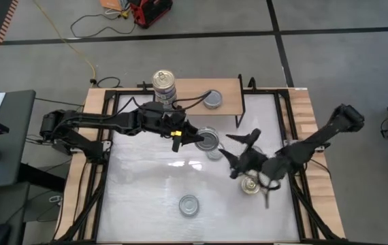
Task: Stack canned seafood by type on shelf
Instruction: Stack the green tuna can on top of the other green tuna can on the shelf
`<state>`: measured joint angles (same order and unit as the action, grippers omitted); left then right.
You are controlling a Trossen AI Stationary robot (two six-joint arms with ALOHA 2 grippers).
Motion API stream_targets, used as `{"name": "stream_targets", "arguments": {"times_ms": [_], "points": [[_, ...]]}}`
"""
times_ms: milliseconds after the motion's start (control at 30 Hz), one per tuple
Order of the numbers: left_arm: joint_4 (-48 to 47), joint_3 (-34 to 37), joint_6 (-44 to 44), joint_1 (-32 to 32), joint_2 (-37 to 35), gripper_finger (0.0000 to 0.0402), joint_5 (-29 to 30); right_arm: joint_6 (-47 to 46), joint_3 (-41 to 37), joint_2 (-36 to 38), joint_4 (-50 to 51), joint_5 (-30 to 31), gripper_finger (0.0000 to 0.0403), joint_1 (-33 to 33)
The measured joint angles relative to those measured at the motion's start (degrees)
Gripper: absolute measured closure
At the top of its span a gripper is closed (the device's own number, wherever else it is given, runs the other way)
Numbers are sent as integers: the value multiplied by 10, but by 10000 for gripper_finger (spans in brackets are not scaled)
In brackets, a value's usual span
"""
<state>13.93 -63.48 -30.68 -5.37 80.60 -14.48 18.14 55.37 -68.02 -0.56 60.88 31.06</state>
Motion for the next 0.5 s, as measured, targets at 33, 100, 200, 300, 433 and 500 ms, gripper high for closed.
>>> {"name": "stream_targets", "arguments": {"times_ms": [33, 100, 200, 300, 433, 500], "points": [[1, 0, 3, 0, 0, 267, 0, -53, 0, 23, 22, -37, 101, -8], [4, 0, 10, -1, 0, 267, 0, -166, 0, 65, 65, -119, 101, -36], [5, 0, 19, -1, 0, 267, 13, -290, -19, 105, 82, -234, 101, -95], [5, 0, 26, -2, 0, 267, 31, -355, -40, 116, 81, -318, 101, -146], [8, 0, 31, -2, 0, 266, 46, -394, -47, 108, 43, -398, 101, -190], [8, 0, 33, -2, 0, 266, 47, -393, -50, 101, 24, -418, 101, -202]]}}
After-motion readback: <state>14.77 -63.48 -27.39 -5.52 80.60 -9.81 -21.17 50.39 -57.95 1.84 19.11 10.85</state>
